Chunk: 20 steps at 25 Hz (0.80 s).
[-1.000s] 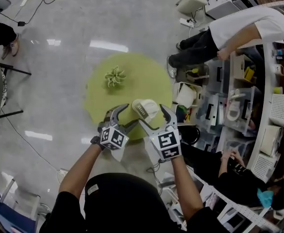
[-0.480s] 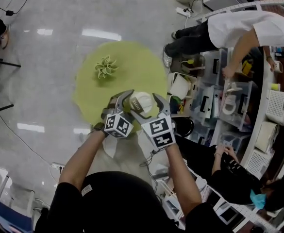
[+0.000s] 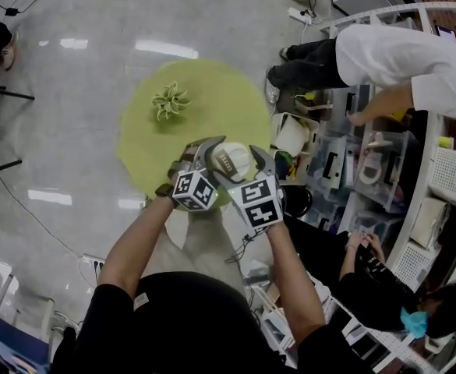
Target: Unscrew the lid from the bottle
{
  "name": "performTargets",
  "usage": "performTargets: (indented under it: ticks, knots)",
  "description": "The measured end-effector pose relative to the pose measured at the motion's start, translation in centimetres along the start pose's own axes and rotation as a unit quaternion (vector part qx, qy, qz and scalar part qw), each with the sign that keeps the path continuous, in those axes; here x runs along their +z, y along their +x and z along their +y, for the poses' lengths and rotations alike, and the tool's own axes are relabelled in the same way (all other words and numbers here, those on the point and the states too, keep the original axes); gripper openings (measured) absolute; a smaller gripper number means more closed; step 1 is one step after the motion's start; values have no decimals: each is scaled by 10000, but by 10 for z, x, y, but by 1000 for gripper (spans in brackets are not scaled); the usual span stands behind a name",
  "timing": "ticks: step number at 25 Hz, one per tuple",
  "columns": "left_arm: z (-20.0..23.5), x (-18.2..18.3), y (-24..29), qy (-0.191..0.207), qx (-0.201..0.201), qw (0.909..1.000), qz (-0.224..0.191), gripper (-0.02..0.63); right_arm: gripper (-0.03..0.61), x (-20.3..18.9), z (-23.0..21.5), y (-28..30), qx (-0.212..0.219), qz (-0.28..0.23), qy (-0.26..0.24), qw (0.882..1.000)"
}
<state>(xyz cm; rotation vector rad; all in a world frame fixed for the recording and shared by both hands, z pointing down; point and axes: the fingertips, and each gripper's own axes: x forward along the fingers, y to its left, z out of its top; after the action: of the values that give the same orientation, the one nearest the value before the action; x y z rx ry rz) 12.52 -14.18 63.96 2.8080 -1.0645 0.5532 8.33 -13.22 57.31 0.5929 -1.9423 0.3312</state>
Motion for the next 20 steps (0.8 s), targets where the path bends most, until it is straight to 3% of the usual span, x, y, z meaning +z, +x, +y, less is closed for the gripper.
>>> performTargets:
  ticks: [13,16,20]
  knots:
    - [0,-2,1,109,-193,9998,11,408,434,0,-2,1,65,-74,7,10000]
    - [-3,-1,3,176,-315,9993,31,408,434,-3,-2,0,147,-44,-190,9997]
    - [-5,-1,2,274,-436,9987,46,408,434,-3,2,-2,315,-14,-819,9961]
